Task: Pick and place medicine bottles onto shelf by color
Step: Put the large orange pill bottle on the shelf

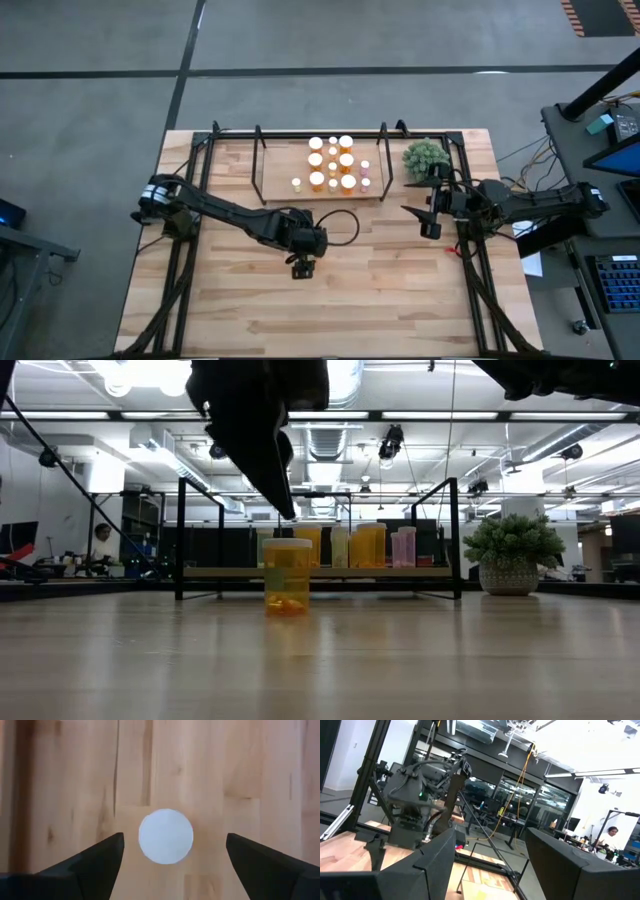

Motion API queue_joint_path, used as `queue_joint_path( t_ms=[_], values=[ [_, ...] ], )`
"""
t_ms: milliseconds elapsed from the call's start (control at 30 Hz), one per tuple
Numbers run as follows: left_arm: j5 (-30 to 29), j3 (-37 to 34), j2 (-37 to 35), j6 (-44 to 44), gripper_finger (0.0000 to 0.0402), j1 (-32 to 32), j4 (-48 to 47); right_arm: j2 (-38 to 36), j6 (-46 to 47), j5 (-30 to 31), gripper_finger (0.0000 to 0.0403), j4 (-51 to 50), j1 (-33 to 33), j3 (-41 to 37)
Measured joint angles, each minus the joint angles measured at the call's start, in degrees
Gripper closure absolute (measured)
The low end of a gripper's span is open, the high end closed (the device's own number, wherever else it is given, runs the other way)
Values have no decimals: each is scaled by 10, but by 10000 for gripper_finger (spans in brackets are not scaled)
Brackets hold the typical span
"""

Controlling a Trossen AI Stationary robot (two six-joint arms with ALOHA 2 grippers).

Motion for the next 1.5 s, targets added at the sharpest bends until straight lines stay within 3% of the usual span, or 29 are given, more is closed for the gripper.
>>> queue_joint_path(
  t_ms=[500, 1100, 1333, 1500],
  values=[
    [17, -78, 4, -17, 71, 14, 102, 0, -1, 3, 172, -2, 0, 0],
    [18, -78, 4, -15, 209, 14, 104, 0, -1, 5, 172, -2, -2, 0],
    [12, -77, -4, -15, 212, 14, 96, 0, 0, 5, 172, -2, -2, 0],
    [4, -59, -49, -19, 211, 27, 48, 0, 0, 5, 172, -3, -2, 0]
  ],
)
